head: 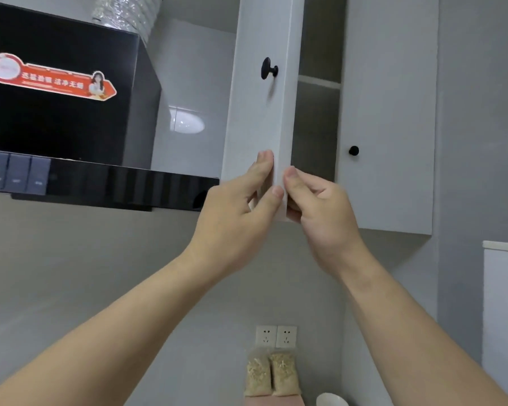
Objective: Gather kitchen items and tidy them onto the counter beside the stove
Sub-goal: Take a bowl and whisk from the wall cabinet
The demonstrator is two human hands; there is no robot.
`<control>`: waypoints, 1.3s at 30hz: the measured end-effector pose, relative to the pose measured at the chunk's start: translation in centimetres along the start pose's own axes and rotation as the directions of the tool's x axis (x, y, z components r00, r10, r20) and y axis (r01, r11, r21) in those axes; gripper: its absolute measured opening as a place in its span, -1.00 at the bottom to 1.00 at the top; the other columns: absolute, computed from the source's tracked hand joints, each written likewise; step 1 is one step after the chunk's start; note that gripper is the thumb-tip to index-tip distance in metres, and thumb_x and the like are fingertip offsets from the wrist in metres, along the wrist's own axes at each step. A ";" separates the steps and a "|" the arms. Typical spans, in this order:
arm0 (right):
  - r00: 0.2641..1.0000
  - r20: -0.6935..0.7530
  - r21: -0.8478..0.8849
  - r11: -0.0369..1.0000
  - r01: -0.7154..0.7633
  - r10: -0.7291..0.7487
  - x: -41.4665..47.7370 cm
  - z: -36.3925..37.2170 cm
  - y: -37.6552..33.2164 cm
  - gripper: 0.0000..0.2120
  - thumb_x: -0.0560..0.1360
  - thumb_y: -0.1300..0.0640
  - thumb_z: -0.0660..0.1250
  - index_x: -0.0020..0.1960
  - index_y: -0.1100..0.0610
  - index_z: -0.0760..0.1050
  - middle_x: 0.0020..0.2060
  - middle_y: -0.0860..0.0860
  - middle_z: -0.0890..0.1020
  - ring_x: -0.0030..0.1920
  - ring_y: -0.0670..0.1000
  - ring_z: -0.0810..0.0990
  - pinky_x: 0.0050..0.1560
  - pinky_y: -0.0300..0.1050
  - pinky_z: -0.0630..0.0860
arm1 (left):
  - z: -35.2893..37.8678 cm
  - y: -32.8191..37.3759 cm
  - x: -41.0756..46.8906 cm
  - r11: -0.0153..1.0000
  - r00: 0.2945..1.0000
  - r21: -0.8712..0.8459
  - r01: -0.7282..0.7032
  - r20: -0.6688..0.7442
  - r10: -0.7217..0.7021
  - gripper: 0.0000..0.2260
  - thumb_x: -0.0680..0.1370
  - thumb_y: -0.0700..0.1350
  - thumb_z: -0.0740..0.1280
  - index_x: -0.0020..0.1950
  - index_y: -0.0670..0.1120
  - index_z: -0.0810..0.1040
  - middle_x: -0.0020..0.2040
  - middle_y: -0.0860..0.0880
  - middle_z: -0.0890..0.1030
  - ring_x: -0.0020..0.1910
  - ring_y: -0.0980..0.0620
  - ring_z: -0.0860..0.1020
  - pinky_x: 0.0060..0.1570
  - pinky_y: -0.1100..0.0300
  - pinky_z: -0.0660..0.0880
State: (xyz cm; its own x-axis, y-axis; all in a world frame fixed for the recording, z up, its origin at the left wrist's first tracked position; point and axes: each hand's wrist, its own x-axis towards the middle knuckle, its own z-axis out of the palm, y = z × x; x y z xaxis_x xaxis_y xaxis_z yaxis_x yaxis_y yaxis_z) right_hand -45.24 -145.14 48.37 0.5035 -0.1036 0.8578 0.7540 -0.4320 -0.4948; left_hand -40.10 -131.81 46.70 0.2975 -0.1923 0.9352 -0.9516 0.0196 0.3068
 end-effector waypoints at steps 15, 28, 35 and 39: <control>1.000 0.023 -0.028 1.000 -0.002 0.002 1.9 6.6 -2.4 -0.78 0.56 0.07 0.38 -0.02 0.19 0.72 -0.09 0.10 0.74 0.05 0.15 0.70 0.13 0.17 0.61 | -6.2 -4.1 -0.7 0.950 0.999 -0.310 0.034 -0.025 -0.044 -0.57 0.61 -0.06 0.25 0.50 -0.02 0.40 0.33 0.14 0.57 0.36 0.18 0.48 0.42 0.00 0.36; 0.969 -0.228 -0.193 0.971 -0.142 0.096 -2.0 4.8 -0.9 -0.64 0.55 -0.09 0.33 0.28 0.03 0.58 0.11 -0.04 0.69 0.17 -0.04 0.64 0.31 0.07 0.50 | -1.3 -7.5 -8.0 0.808 0.858 -0.579 0.108 -0.356 -0.370 -0.89 0.63 -0.13 0.19 0.00 0.00 0.51 -0.06 0.05 0.59 -0.01 0.12 0.56 0.08 0.17 0.48; 0.865 -0.501 -0.322 0.922 -0.215 0.027 -4.4 2.6 0.5 -0.81 0.55 0.07 0.38 0.09 0.09 0.69 -0.01 -0.14 0.72 0.11 -0.19 0.64 0.27 -0.01 0.54 | 4.4 -7.9 -7.6 0.767 0.927 -0.538 0.349 0.079 -0.367 -0.85 0.64 -0.09 0.24 -0.09 -0.02 0.56 -0.14 0.03 0.63 -0.06 0.02 0.60 0.08 0.03 0.52; 0.813 -0.582 -0.378 0.888 -0.262 -0.008 -4.6 0.6 0.9 -0.81 0.55 0.08 0.38 0.09 0.09 0.69 -0.01 -0.15 0.72 0.10 -0.19 0.64 0.25 -0.04 0.55 | 6.6 -7.3 -3.5 0.796 0.942 -0.504 0.336 0.177 -0.286 -0.82 0.60 -0.02 0.22 -0.08 -0.01 0.58 -0.13 0.02 0.64 -0.05 -0.05 0.60 0.11 -0.07 0.54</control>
State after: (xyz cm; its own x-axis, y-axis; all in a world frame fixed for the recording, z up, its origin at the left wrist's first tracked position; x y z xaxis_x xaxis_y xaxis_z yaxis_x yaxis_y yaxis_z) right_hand -46.62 -144.52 43.89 0.1574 -0.6025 0.7825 0.3778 -0.6953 -0.6114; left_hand -34.73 -137.80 40.06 0.5388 -0.3601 0.7616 -0.6181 0.4453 0.6478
